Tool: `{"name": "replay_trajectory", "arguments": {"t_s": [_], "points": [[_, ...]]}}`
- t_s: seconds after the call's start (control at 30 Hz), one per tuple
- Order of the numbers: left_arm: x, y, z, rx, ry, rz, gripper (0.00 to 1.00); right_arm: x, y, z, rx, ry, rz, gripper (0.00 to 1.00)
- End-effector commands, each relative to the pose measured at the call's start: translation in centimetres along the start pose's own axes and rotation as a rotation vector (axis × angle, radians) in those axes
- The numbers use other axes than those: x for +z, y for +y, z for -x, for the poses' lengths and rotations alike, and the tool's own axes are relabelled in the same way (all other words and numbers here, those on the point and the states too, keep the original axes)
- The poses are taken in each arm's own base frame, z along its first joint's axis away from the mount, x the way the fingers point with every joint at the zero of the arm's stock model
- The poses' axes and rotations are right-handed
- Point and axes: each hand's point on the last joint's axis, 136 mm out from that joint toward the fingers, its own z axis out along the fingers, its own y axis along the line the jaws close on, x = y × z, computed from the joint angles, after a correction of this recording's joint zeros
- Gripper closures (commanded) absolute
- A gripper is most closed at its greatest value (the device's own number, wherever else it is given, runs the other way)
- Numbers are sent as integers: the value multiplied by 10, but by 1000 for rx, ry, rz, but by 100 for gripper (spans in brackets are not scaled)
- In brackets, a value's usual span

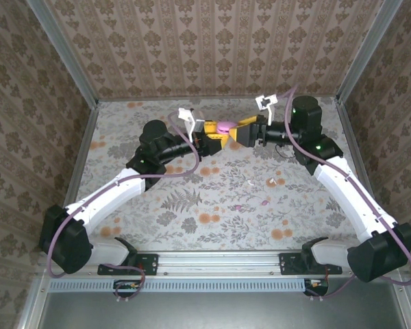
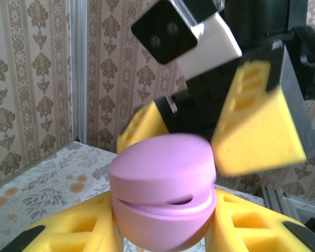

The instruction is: Insert wireless bluetooth earbuds into charging case

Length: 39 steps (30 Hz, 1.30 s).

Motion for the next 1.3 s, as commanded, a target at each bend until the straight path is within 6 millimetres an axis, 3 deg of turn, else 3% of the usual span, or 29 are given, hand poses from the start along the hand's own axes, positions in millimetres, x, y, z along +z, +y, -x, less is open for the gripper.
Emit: {"name": "replay_trajectory", "arguments": {"t_s": [0.0, 0.2, 0.33, 0.43, 0.6, 0.67, 0.73, 0.83, 0.97, 1.07, 1.27], "points": [[1, -20, 7, 55, -14, -73, 62, -1, -11, 21, 19, -57, -71, 26], [0, -17, 7, 52, -15, -57, 62, 0, -8, 27, 26, -71, -50, 25], [0, -16, 4, 51, -14, -48, 62, -7, -17, 34, 58, -102, -138, 23], [0, -12, 3, 49, -14, -30, 62, -10, 3, 40, 42, -98, -76, 19], [-1, -7, 0, 46, -21, 2, 62, -31, 26, 54, 5, -145, -68, 16], [-2, -2, 2, 47, -33, 36, 62, -44, 23, 58, 15, -167, -115, 16], [-3, -1, 3, 48, -38, 41, 62, -57, 8, 56, 36, -189, -211, 16], [-5, -2, 4, 55, -45, 49, 62, -80, -44, 37, 162, -201, -420, 20], [-7, -3, 3, 55, -39, 54, 62, -111, -114, -13, 471, -170, -621, 39], [-11, -4, 1, 50, -32, 58, 62, -118, -138, -50, 579, -119, -662, 47], [-19, -8, -2, 35, -30, 73, 62, -127, -160, -123, 676, 99, -793, 56]]}}
